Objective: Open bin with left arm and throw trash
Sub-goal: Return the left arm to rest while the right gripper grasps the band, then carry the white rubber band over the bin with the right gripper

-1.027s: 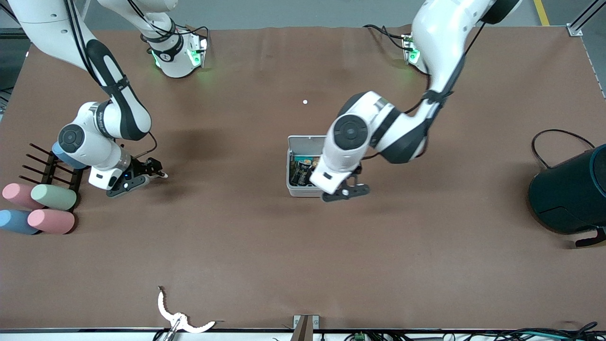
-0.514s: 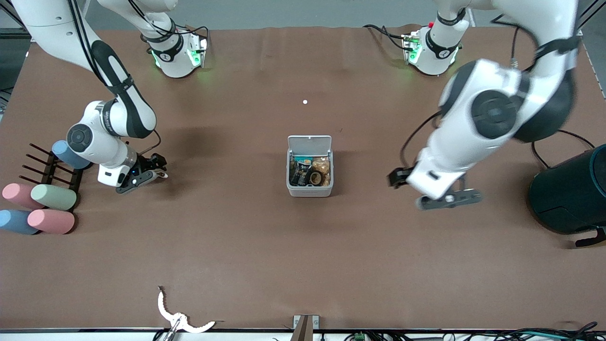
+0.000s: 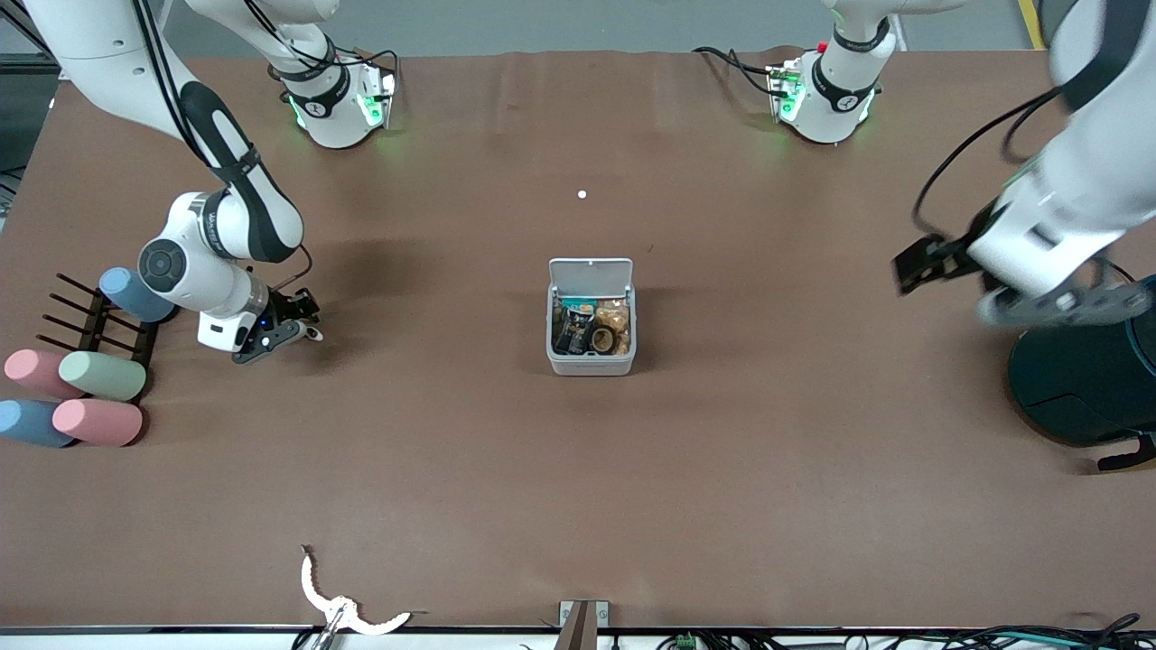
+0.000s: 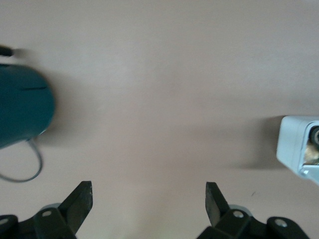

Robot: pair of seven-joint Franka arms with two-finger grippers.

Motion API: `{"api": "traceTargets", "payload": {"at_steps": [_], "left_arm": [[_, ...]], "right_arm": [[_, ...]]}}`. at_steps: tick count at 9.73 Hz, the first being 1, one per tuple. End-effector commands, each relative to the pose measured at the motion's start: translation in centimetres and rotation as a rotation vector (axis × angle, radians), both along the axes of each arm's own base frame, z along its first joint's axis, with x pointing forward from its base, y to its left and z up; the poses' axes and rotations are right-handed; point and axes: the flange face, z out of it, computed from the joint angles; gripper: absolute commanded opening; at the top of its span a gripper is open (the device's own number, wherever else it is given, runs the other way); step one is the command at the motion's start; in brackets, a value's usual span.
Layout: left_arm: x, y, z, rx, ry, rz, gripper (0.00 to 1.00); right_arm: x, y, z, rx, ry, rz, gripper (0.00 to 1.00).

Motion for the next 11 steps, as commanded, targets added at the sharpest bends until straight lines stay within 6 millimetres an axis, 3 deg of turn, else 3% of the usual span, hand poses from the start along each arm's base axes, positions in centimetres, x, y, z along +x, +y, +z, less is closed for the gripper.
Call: {"api": "traceTargets", "payload": {"at_steps": [1, 2, 4, 5, 7, 8, 9, 11], "left_arm": [[-2.9, 2.2, 0.2, 0.007, 0.007, -0.001, 1.00], [-2.8, 3.9, 0.4, 0.011, 0.007, -0.087, 1.00], [-3.1, 6.7, 1.5, 0.009, -0.012, -0.097, 1.00], [-3.1, 6.7, 1.7, 0.011, -0.023, -0.092, 1.00], [-4.0, 5.8, 2.5, 0.008, -0.029, -0.109, 1.00], [-3.8, 5.9, 2.4, 0.002, -0.016, -0.095, 1.00], [-3.1, 6.5, 1.6, -0.037, -0.001, -0.075, 1.00], [-3.1, 7.2, 1.6, -0.043, 0.001, -0.066, 1.00]], "right_arm": [[-0.5, -0.3, 0.4, 0.003, 0.002, -0.044, 0.00], [-0.2, 0.2, 0.7, 0.001, -0.003, -0.134, 0.00], [3.6, 6.0, 4.8, 0.137, -0.067, -0.398, 0.00], [5.3, 7.9, 7.5, 0.164, -0.051, -0.467, 0.00], [9.8, 14.8, 15.3, 0.203, 0.009, -0.609, 0.00], [10.8, 20.0, 19.2, 0.212, 0.033, -0.680, 0.00], [11.6, 24.4, 20.9, 0.229, 0.038, -0.755, 0.00], [11.4, 34.7, 22.5, 0.253, 0.056, -0.874, 0.00]]}}
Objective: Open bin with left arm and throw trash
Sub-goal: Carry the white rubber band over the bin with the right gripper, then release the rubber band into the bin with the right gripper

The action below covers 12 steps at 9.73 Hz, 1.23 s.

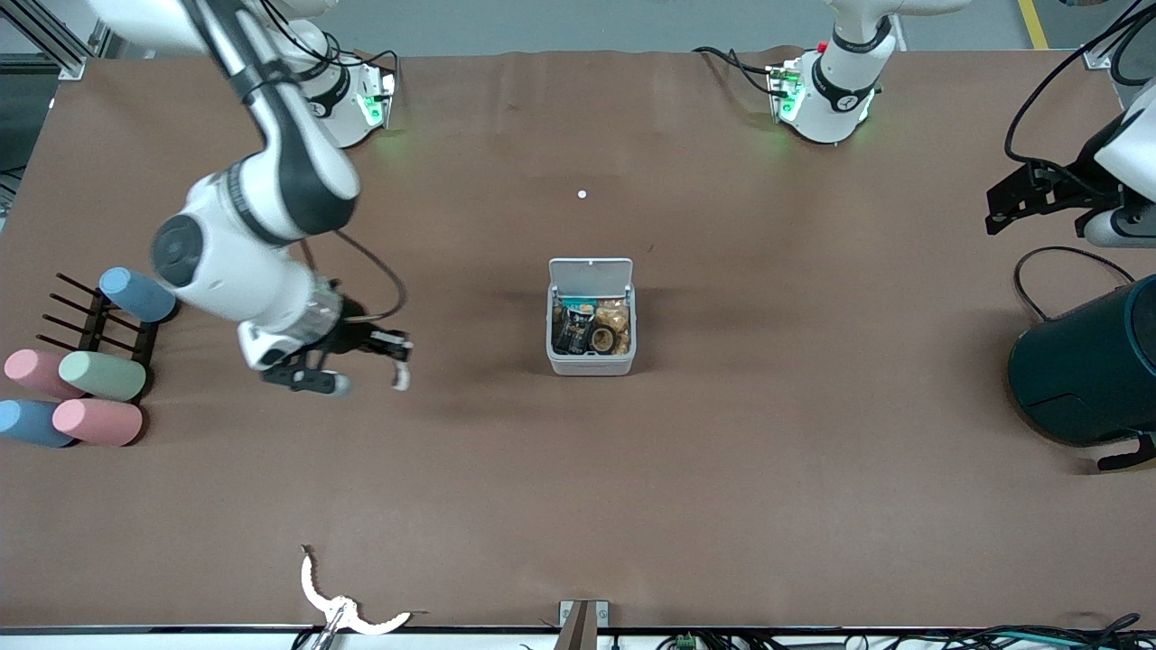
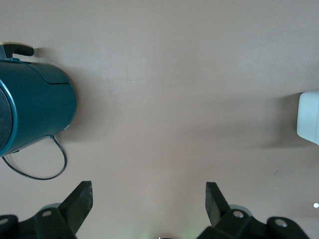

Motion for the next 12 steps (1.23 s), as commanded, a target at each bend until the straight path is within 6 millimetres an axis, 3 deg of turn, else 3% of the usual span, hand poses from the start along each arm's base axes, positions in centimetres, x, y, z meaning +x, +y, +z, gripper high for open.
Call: {"api": "traceTargets", "payload": {"at_steps": [1, 2, 5, 7, 9, 11, 12], "left_arm": [[-0.2, 0.6, 0.2, -0.015, 0.000, 0.015, 1.00], [-0.1, 0.8, 0.1, -0.010, 0.001, 0.023, 1.00], [0.0, 1.1, 0.5, -0.010, -0.010, 0.034, 1.00], [0.4, 2.6, 0.2, -0.012, -0.004, 0.058, 1.00], [0.4, 2.6, 0.2, -0.009, -0.004, 0.060, 1.00], [0.4, 2.6, 0.2, -0.009, -0.004, 0.060, 1.00], [0.4, 2.6, 0.2, -0.009, -0.004, 0.060, 1.00]], "right_arm": [[0.8, 8.9, -1.0, 0.021, 0.039, -0.092, 0.01], [-0.2, 11.8, -1.7, -0.017, 0.034, -0.110, 0.01], [-3.1, 16.2, -5.4, -0.067, 0.090, -0.119, 0.01], [-4.4, 17.6, -6.1, -0.089, 0.120, -0.160, 0.01], [-6.0, 19.5, -7.2, -0.101, 0.134, -0.134, 0.01], [-7.3, 20.5, -9.3, -0.133, 0.171, -0.110, 0.01], [-7.6, 20.7, -9.4, -0.138, 0.178, -0.108, 0.01]]}}
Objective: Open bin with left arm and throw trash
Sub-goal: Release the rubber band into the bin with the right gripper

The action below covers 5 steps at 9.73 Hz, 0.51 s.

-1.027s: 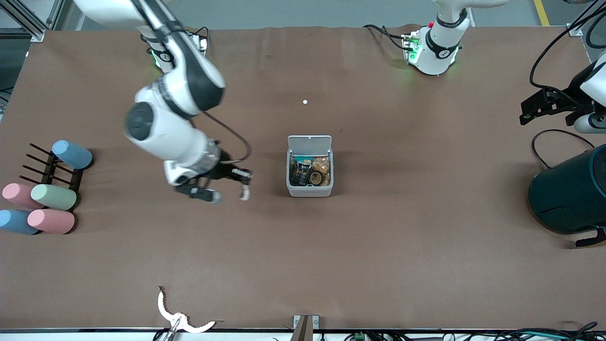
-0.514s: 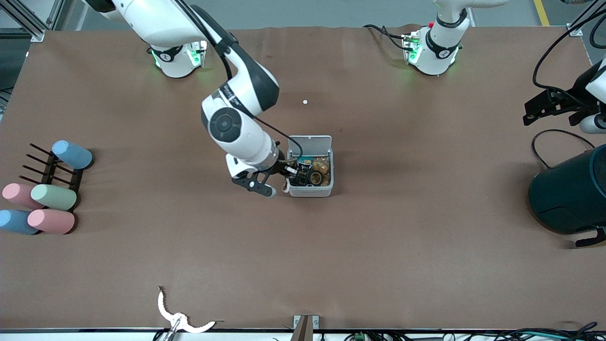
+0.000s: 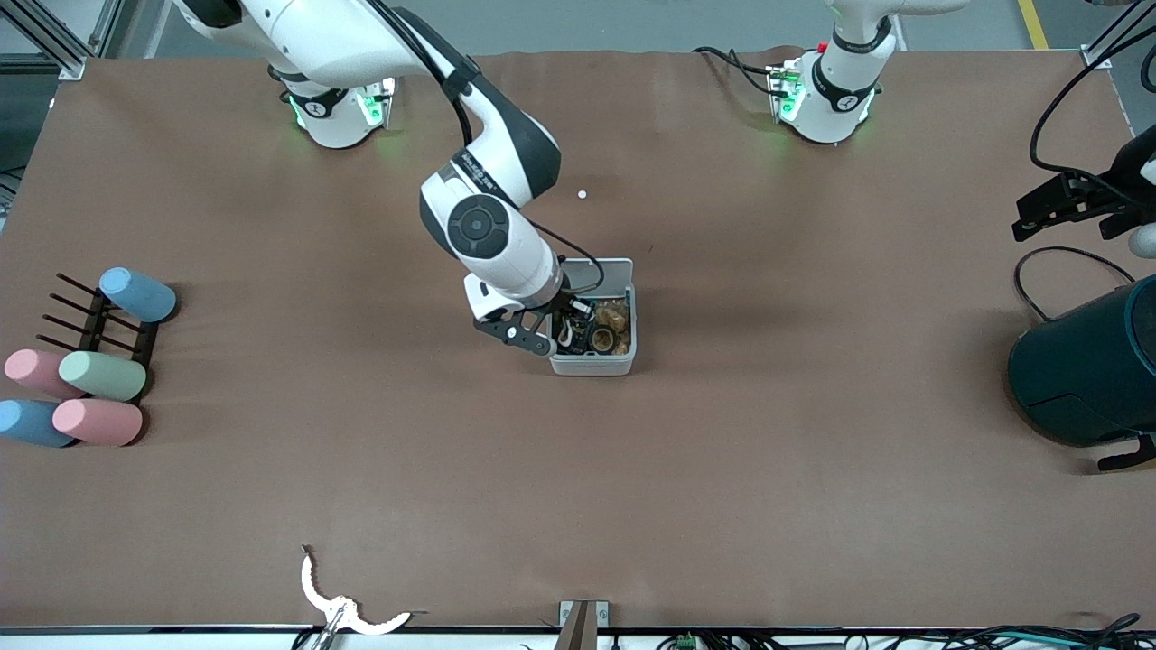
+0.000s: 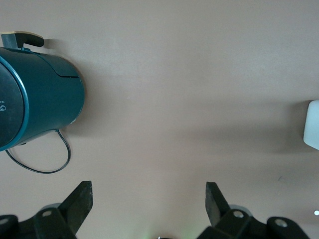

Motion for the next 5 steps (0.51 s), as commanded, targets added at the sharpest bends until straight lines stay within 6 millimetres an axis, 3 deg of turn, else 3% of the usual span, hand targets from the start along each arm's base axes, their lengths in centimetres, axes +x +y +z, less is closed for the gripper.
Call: {"api": "traceTargets", "payload": {"at_steps": [1, 3, 5], "left_arm": [[0.13, -0.15, 0.37, -0.008, -0.007, 0.008, 1.00], [0.14, -0.14, 0.37, -0.007, -0.007, 0.008, 1.00], [0.14, 0.03, 0.37, -0.007, -0.007, 0.010, 1.00]], "right_arm": [[-0.12, 0.39, -0.39, -0.020, 0.007, -0.008, 0.05], [0.26, -0.02, -0.43, -0.018, 0.008, -0.011, 0.28], [0.18, 0.08, -0.32, -0.015, 0.010, -0.015, 0.75]]}}
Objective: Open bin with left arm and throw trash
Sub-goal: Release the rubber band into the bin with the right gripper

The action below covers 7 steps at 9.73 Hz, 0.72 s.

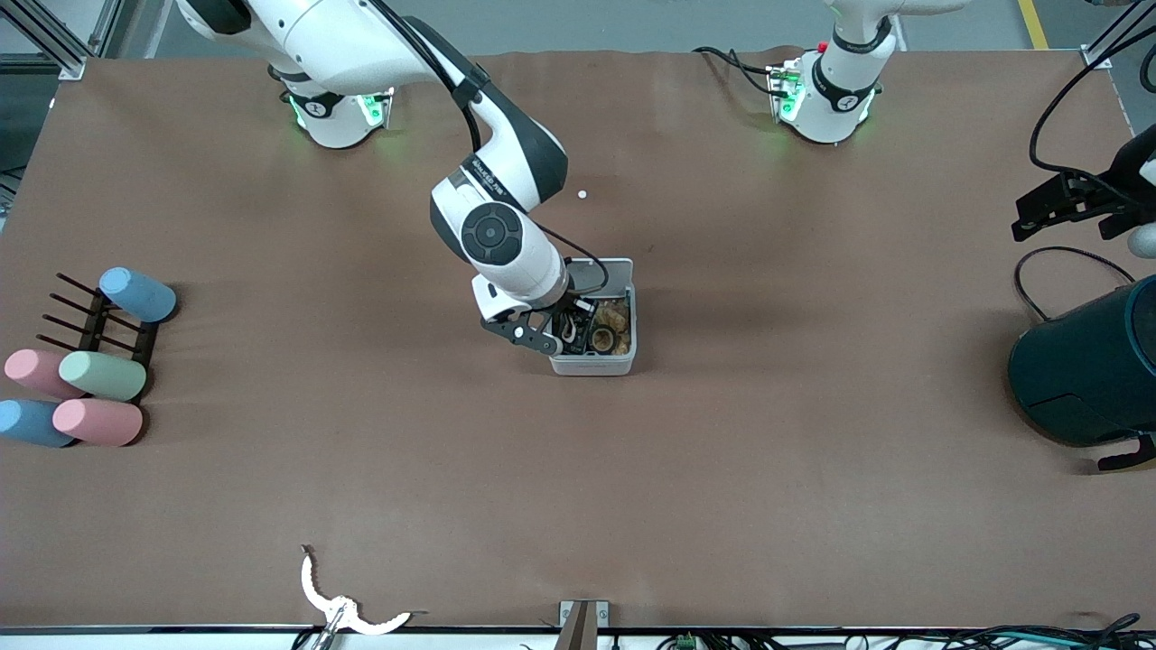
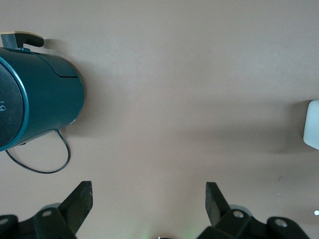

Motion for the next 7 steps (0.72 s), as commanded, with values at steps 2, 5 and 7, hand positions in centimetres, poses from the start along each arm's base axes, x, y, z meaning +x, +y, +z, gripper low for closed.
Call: {"api": "traceTargets", "payload": {"at_steps": [2, 5, 7], "left_arm": [[0.1, 0.0, 0.4, -0.005, -0.007, 0.009, 1.00], [0.1, 0.0, 0.4, -0.005, -0.007, 0.009, 1.00], [0.1, -0.1, 0.4, -0.005, -0.007, 0.007, 1.00]], "right_arm": [[0.1, 0.2, 0.5, -0.004, 0.003, -0.011, 0.82], [1.5, -2.0, 4.3, -0.014, 0.003, -0.029, 0.86], [5.7, -9.4, 11.0, 0.004, -0.037, -0.114, 0.88]]}}
